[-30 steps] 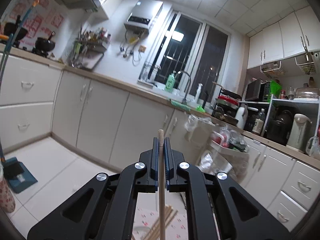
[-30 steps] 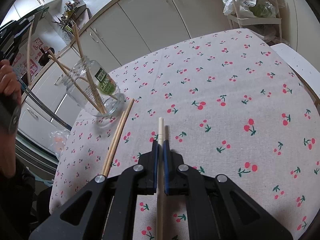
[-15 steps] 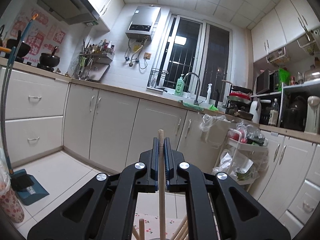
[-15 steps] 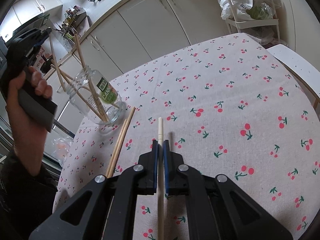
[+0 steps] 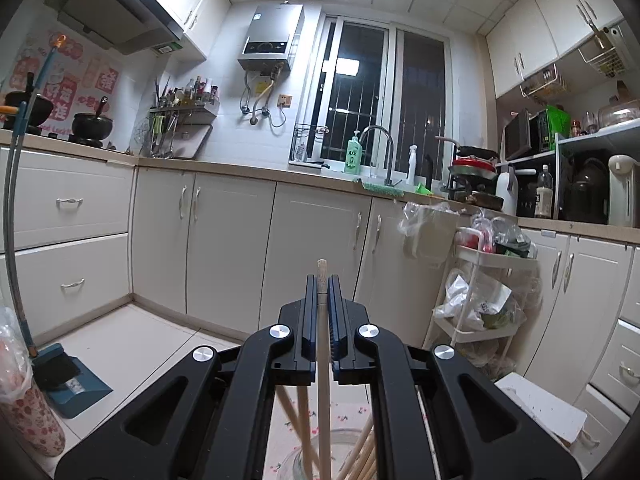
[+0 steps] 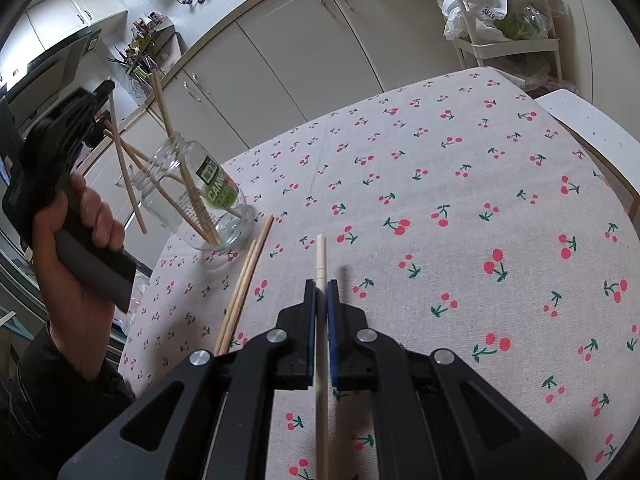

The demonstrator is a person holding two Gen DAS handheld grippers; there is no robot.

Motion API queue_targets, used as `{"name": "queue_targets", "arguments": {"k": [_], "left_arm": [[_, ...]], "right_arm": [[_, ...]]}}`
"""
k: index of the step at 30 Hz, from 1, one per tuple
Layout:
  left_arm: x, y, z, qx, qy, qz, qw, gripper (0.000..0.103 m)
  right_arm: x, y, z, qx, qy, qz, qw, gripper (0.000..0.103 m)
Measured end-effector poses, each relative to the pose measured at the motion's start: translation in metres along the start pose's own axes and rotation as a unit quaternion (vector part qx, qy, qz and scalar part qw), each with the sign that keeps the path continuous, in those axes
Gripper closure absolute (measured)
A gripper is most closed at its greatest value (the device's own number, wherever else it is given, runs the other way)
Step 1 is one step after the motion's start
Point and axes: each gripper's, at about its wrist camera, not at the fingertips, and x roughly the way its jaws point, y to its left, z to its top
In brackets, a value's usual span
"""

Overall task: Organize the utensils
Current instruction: 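Carry both held sticks above the glass jar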

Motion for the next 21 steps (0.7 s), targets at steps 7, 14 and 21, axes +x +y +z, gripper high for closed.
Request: {"name": "queue_targets", "arguments": {"k": [7, 14, 21], "left_arm": [[-0.004, 0.009, 0.010, -0.021, 0.001, -0.001, 0.9998, 0.098], [-0.005, 0.009, 0.049, -0.063, -0.058, 0.001, 0.9963, 0.098], [0.005, 0.004, 0.051, -0.058, -0.052, 0.001, 0.9970, 0.098]], "right_arm": [[0.001, 0.000, 0.000, -0.001, 0.002, 0.001, 1.000, 0.097], [0.002, 0.000, 0.001, 0.001, 0.004, 0.004, 1.000, 0.097], [0.002, -0.001, 0.001, 0.003, 0.005, 0.007, 1.000, 0.097]]}}
